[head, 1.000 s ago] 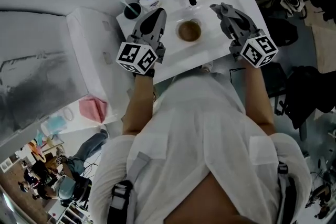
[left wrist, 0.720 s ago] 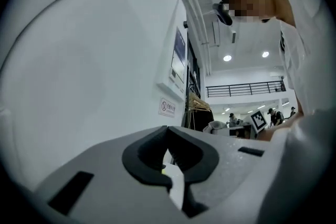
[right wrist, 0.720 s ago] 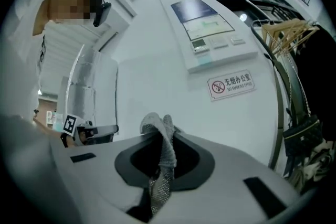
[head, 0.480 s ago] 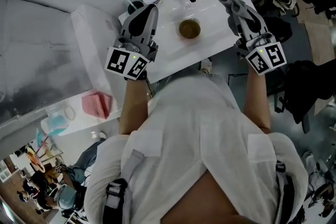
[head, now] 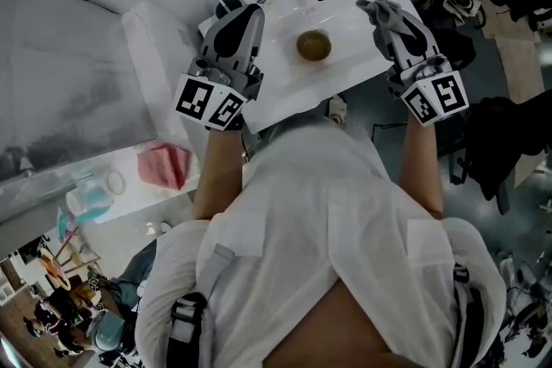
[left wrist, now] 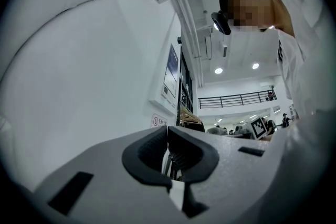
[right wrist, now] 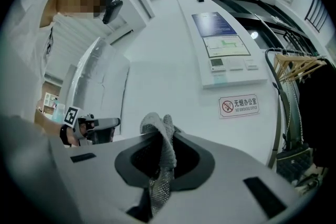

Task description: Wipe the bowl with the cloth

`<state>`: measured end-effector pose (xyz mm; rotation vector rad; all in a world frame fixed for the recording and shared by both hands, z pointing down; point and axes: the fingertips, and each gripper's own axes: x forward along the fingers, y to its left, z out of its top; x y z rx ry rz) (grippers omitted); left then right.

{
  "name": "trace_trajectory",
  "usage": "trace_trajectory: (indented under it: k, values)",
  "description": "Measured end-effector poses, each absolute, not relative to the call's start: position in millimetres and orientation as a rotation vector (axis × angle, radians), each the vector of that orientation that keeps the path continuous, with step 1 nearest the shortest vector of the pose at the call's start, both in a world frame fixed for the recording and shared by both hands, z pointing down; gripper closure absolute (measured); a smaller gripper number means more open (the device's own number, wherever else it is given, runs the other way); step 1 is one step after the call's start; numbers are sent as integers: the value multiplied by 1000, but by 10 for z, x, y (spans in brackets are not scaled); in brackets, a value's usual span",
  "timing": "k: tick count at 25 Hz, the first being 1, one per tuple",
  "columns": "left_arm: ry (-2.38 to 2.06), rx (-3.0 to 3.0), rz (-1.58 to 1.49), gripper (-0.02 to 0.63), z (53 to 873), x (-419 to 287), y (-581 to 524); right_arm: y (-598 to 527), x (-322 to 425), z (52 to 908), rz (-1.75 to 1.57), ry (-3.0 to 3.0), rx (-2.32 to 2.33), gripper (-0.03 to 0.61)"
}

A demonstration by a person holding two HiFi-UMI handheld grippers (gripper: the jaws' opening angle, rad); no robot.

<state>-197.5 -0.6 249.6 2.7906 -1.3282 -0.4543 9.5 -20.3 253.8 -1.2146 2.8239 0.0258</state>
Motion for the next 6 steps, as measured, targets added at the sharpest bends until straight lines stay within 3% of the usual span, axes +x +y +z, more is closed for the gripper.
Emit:
trace_trajectory:
  k: [6]
  values:
    - [-1321, 2800, -481, 603, 2441, -2081, 53, -161, -45, 2500, 59, 2836, -1204, 532]
